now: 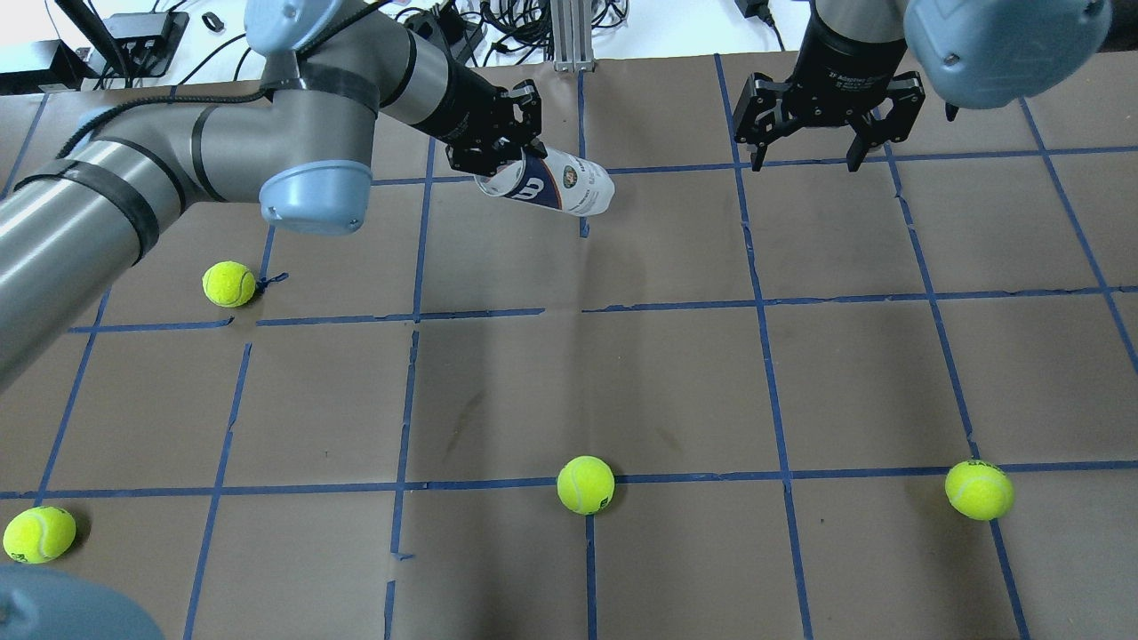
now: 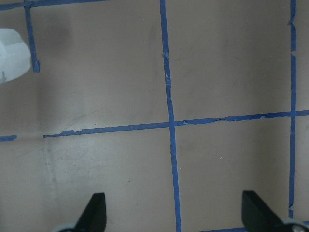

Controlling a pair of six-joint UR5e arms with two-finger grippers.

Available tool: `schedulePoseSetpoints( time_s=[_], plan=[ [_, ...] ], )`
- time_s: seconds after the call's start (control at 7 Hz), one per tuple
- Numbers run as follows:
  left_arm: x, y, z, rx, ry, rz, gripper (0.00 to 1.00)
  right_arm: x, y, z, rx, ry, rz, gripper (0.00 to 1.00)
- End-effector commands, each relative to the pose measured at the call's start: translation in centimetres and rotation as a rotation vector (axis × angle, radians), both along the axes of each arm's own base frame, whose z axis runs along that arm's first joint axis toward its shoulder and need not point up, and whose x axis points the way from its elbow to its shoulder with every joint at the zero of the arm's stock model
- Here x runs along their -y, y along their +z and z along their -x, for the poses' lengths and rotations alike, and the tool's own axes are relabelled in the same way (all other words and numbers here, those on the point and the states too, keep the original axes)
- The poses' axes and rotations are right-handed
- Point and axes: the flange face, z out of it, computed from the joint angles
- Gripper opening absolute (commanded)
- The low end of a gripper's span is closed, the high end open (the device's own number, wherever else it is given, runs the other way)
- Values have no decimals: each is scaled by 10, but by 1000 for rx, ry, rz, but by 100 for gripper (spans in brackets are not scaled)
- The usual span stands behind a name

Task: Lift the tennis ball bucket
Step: 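Lift the can with the left gripper and stand it upright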

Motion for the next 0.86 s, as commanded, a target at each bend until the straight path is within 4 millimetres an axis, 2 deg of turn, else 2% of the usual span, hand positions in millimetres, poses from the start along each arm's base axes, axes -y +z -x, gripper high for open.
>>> schedulePoseSetpoints(
  time_s=[0.0,0.14,0.29,0.43,0.57,0.71],
  plan=[
    [11,47,-13,319,-167,-1,0,1,4,0,2,1,8,100],
    [24,40,-22,456,-273,12,0,1,3,0,0,1,6,100],
    [39,9,-25,506,-301,-17,0,1,4,1,2,-2,9,100],
    [39,-13,-15,509,-326,-54,0,1,1,1,2,-1,3,100],
    [23,-19,18,517,-391,-71,0,0,2,2,-12,1,-1,100],
    [22,-25,25,518,-413,-93,1,0,2,-1,-3,4,0,100]
  ],
)
